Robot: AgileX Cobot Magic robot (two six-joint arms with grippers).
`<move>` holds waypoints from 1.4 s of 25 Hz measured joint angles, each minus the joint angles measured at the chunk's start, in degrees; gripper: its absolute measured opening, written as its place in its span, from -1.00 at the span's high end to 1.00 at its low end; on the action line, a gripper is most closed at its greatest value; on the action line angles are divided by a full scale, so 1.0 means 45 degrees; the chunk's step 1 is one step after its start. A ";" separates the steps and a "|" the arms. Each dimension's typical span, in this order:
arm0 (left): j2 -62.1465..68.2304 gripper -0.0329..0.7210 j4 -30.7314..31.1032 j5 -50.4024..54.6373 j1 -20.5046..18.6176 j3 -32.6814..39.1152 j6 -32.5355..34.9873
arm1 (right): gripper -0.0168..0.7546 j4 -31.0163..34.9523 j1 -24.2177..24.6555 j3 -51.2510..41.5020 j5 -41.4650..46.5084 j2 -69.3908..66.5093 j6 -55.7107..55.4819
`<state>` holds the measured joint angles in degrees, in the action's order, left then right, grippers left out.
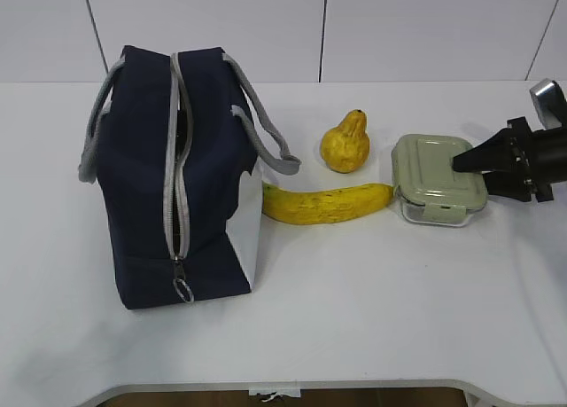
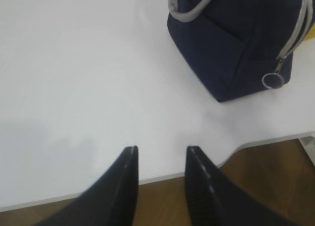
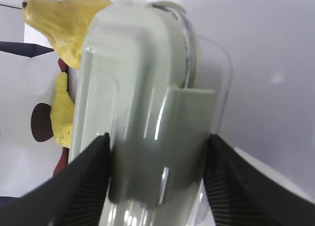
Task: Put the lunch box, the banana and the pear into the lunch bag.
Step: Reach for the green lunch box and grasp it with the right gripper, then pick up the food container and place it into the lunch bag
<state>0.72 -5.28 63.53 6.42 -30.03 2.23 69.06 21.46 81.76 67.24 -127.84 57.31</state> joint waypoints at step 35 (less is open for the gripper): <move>0.4405 0.26 -0.1344 0.0612 0.0000 -0.2880 0.0000 | -0.02 -0.1150 -0.0016 0.0004 -0.0225 0.1951 -0.4079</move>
<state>20.54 -11.33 66.28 6.42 -42.99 2.23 63.88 21.39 81.78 66.23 -119.06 38.96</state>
